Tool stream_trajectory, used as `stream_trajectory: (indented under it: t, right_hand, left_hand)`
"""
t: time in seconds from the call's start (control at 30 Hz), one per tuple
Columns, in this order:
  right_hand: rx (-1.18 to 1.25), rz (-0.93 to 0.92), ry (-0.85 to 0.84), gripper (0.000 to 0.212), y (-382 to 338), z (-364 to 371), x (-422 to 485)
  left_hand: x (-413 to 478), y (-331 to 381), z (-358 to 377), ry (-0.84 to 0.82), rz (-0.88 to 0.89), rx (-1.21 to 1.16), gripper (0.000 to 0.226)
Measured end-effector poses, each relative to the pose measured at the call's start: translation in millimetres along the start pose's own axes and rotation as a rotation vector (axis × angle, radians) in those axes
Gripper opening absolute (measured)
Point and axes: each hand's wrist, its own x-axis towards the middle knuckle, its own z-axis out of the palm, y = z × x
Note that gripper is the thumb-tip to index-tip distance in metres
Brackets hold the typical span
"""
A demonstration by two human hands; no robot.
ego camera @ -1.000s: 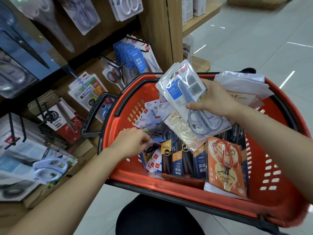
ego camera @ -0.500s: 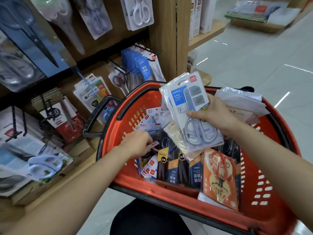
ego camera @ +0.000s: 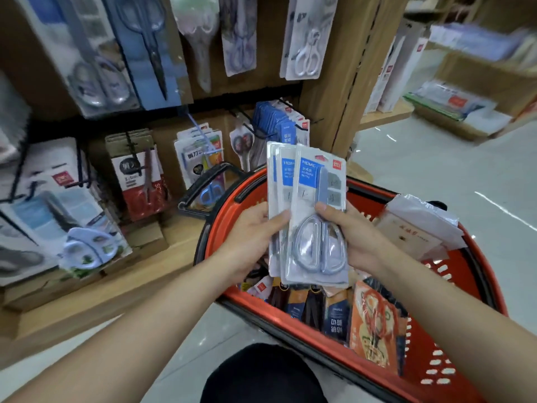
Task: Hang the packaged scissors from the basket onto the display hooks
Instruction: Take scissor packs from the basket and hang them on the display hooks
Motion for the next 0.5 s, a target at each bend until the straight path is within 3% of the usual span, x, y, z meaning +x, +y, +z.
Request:
stream_trajectory:
  t: [0.17,0.37,0.5]
  right_hand:
    - [-0.047,-0.034,0.035,0.054,-9.9,38.2,-4.9]
    - [-0.15,-0.16,0.081,0.039,-31.7,117.7,-1.4]
    - [-0.219,-0.176,0.034,0.038,-42.8,176.0,21.8]
  left_hand:
    - [-24.8,22.8,-31.4,0.248,0.135,-0.017,0.022]
    - [-71.0,51.0,-84.1,0.513,0.349,-0.01,0.02]
    - [-96.6,79.6,-139.9,0.733,0.512,0.08,0.016]
